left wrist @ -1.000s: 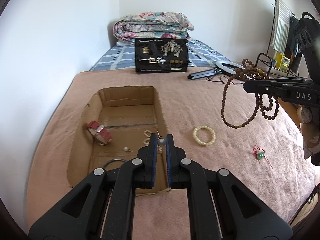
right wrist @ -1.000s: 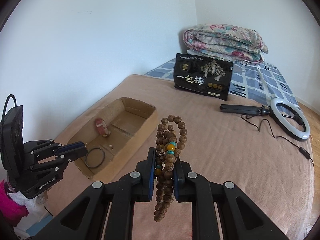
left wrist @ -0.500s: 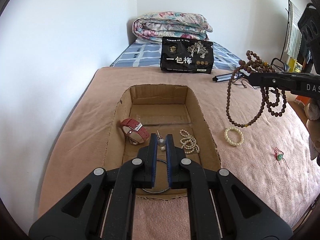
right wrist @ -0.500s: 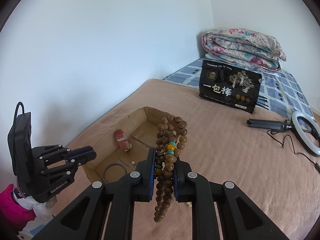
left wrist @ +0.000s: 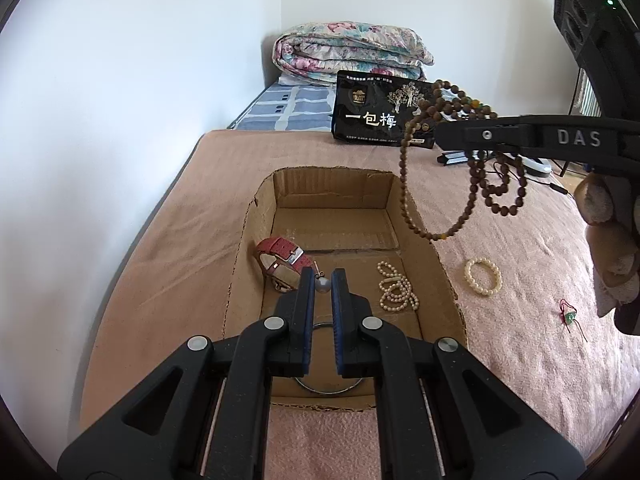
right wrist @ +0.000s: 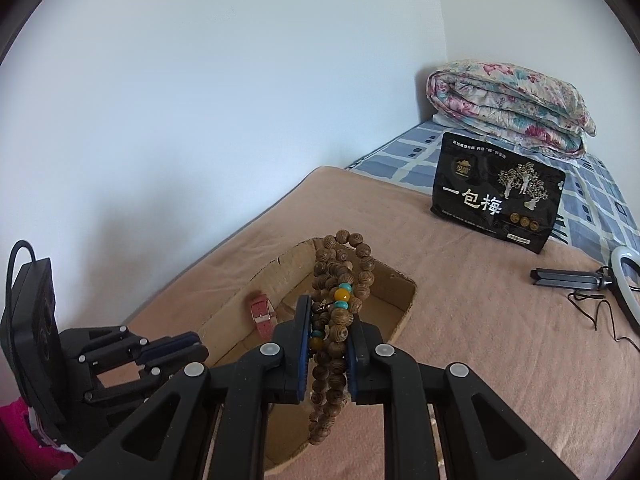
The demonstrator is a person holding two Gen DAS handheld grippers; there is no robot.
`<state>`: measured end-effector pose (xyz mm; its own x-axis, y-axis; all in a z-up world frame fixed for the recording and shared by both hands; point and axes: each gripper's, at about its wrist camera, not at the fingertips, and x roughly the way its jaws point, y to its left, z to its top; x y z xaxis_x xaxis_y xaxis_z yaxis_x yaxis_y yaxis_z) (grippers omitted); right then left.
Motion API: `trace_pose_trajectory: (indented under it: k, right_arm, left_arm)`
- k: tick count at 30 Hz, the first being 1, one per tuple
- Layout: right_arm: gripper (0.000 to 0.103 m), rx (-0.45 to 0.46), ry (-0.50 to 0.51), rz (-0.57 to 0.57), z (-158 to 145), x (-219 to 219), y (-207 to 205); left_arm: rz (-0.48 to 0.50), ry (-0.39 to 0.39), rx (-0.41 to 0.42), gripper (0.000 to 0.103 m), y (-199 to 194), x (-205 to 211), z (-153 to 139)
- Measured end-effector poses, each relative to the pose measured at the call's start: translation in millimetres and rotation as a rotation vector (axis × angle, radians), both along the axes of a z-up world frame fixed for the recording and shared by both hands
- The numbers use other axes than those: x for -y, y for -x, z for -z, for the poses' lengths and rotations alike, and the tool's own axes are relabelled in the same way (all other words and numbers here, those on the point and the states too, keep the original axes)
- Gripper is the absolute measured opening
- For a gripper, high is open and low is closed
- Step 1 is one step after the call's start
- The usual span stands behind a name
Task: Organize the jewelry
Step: 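Open the right tool to drop the prayer beads in the box while the left tool releases the bead, then move the left tool toward the pale green bracelet while the right tool approaches the jade pendant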
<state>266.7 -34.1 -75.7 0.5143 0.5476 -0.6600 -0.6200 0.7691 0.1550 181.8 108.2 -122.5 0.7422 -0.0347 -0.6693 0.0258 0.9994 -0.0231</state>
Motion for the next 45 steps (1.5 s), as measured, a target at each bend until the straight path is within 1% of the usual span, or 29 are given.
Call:
trace_pose_trajectory:
  k: [8,14,25,29,31,32,33,34,35,36,37,40,41,42,45]
  right_arm:
    - [0.013,-0.041,0.031,-0.002,24,-21,-15]
    - [0.013,-0.065,0.050,0.005,39,-28,-24]
    - [0.014,-0.091,0.065,-0.002,51,-37,-28]
    - [0.019,-0.089,0.066,-0.003,52,-37,-27]
    - [0.030,-0.084,0.061,0.001,51,-37,-27]
    - [0.043,-0.078,0.060,0.008,50,-36,-27]
    - [0.051,-0.073,0.059,0.015,49,-36,-26]
    - [0.068,-0.064,0.054,0.023,47,-34,-24]
    - [0.080,-0.054,0.049,0.032,45,-33,-23]
    - [0.087,-0.047,0.045,0.038,44,-32,-22]
    - [0.088,-0.041,0.043,0.043,42,-32,-21]
    - [0.098,-0.023,0.055,0.057,40,-30,-20]
    - [0.101,-0.016,0.062,0.066,39,-30,-19]
    - [0.102,-0.010,0.064,0.073,38,-29,-18]
    - [0.103,-0.006,0.063,0.082,36,-25,-17]
  left_arm:
    - [-0.007,0.022,-0.021,0.006,-6,-6,12]
    - [-0.009,0.031,-0.031,0.006,-9,-9,18]
    - [-0.011,0.051,-0.047,0.006,-13,-15,24]
    - [-0.008,0.048,-0.045,0.006,-13,-15,24]
    - [-0.005,0.047,-0.039,0.006,-13,-15,24]
    - [-0.005,0.048,-0.039,0.006,-13,-14,24]
    - [-0.007,0.053,-0.043,0.011,-13,-14,24]
    - [-0.009,0.056,-0.042,0.026,-12,-15,24]
    - [-0.012,0.056,-0.034,0.035,-11,-15,23]
    - [-0.015,0.054,-0.023,0.048,-10,-14,22]
    - [-0.019,0.051,-0.013,0.053,-8,-14,21]
    - [-0.030,0.048,-0.008,0.060,-8,-14,19]
    - [-0.034,0.047,-0.008,0.061,-8,-15,19]
    - [-0.037,0.047,-0.007,0.061,-8,-15,19]
    - [-0.044,0.045,-0.006,0.061,-7,-15,17]
